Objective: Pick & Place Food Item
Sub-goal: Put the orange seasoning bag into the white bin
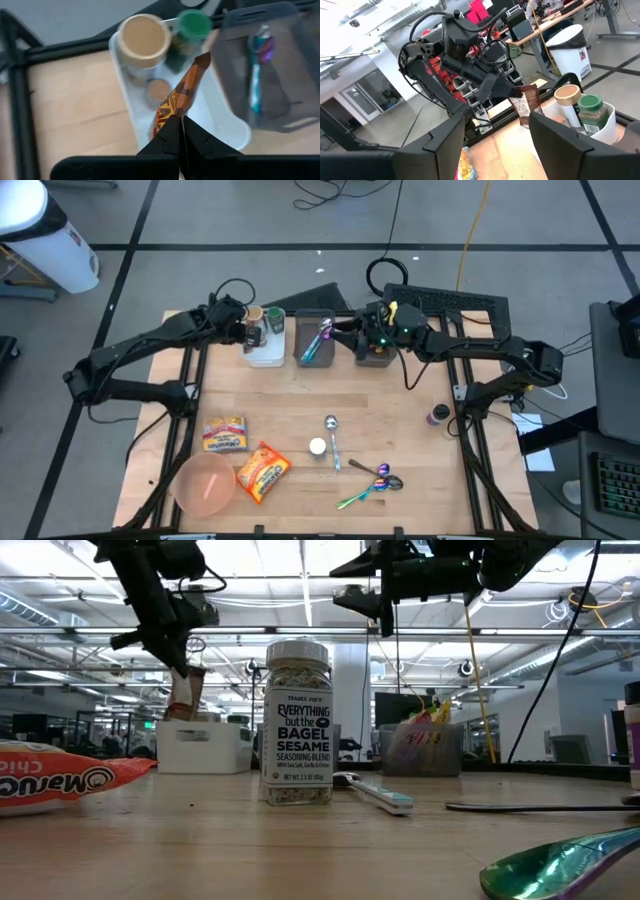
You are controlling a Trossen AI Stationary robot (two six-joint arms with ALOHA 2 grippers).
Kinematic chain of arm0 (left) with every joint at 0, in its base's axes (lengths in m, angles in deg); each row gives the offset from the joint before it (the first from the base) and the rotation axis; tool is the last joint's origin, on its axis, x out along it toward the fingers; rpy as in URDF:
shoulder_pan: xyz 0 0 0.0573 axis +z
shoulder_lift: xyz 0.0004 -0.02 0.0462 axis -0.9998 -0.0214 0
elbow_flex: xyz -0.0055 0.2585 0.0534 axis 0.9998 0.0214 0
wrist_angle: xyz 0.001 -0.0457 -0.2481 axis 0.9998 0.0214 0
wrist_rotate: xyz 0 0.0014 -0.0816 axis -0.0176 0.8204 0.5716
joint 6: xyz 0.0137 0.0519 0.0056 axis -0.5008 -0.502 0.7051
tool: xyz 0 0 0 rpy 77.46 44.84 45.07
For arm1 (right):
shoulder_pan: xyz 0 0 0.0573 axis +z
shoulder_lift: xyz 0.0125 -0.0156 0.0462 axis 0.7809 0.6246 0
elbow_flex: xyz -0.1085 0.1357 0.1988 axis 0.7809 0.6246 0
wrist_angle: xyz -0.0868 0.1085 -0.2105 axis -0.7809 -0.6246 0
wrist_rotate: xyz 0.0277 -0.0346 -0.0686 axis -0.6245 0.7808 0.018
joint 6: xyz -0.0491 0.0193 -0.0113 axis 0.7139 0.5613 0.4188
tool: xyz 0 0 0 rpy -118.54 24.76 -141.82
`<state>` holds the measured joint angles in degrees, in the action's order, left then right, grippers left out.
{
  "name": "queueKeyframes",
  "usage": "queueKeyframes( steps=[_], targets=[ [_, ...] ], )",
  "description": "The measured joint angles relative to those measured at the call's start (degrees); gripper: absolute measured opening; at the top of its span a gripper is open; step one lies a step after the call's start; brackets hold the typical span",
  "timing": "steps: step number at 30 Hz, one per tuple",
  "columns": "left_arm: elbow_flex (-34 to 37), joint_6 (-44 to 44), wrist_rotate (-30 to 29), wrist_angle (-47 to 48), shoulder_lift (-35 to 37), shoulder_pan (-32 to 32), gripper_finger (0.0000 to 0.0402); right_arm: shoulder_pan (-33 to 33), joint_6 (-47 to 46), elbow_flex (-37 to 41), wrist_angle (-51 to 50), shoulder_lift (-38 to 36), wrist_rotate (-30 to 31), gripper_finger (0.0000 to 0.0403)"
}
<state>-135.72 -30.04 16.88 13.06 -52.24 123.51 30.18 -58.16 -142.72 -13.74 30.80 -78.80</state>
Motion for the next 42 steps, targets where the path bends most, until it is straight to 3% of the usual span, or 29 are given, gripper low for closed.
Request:
queueKeyframes(
  steps=[12,25,42],
  targets=[
    [-0.1,8.0,-6.8,1.8,-3.3,-2.3,0.0000,0.0,0.6,0.0,-0.1,0.0,0.0,0.0210],
    [-0.1,13.0,-7.7,-1.7,-11.9,-6.8,0.0000,0.0,0.4,0.0,-0.1,0.0,0.0,0.0210],
    [-0.1,17.5,-12.3,3.6,-12.0,-9.1,0.0000,0.3,-0.1,0.0,-0.6,0.0,-0.1,0.0210]
  ],
)
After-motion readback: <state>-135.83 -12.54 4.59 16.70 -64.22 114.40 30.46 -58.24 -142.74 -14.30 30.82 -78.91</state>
